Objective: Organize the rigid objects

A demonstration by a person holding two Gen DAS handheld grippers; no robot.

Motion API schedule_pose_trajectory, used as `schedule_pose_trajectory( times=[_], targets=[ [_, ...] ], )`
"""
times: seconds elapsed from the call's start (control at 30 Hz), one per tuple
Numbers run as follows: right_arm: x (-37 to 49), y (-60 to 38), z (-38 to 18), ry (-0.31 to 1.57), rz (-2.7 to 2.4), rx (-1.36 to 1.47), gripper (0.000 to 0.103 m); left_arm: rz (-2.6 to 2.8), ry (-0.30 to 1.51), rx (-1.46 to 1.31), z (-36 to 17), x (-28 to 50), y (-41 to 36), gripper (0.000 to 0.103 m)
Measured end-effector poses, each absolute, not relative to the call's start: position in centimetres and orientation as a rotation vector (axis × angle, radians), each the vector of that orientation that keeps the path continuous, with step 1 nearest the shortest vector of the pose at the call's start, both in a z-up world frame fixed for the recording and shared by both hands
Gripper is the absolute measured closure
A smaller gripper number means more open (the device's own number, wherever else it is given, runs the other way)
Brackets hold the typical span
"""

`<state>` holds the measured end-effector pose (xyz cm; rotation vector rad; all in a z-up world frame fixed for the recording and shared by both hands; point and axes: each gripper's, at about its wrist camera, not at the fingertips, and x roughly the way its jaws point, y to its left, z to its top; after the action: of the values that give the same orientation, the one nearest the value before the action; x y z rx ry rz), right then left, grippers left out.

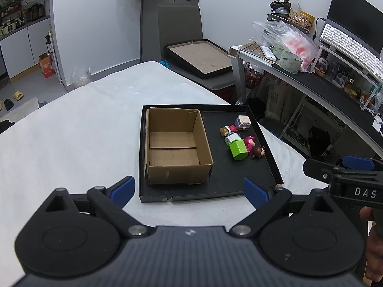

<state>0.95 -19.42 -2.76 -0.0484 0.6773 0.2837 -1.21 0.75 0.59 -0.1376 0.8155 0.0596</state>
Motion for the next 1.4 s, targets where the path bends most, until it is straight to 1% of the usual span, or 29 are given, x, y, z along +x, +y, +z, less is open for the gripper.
schedule_pose_trajectory(
  times=[0.73,1.1,1.4],
  targets=[
    [1.8,-19.3,-3.3,0.686,0.272,-0.062,0.0,0.064,0.837,-0.134,0.0,-0.3,1.0,0.007],
    [4.9,-20.2,-4.2,0.706,0.27,-0.02,0.0,0.081,0.881,-0.143,-1.0,3.0,2.0,0.007],
    [8.2,-21.0,-5.8,0.737,0.284,0.037,0.0,0.113,0.901,-0.174,-2.8,6.1,3.3,0.007]
  ],
)
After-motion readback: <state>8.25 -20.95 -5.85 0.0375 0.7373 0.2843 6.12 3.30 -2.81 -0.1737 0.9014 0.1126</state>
